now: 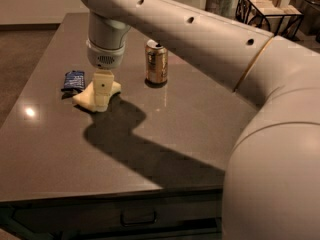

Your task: Move sponge near rxbar blueberry

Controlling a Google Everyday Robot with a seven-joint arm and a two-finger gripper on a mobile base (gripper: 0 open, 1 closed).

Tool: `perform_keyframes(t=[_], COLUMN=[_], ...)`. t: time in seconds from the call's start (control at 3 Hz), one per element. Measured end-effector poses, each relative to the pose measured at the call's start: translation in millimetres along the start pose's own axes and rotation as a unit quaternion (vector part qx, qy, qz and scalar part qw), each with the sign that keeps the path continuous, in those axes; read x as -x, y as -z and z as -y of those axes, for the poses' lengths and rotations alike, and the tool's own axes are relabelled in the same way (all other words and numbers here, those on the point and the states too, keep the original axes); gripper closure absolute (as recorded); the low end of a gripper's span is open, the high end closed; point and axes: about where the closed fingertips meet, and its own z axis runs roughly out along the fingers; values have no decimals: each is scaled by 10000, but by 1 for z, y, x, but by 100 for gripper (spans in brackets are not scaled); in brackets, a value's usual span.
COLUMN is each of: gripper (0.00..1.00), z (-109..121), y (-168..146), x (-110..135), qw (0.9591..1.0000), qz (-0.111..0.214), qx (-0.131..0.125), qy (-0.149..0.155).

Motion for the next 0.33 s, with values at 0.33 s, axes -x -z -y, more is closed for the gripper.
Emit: perform_keyframes(t=[0.33], gripper=[0], z=[0], y=[0], x=[0], qw=[10000], qz=[0], qx=[0], qy=[0])
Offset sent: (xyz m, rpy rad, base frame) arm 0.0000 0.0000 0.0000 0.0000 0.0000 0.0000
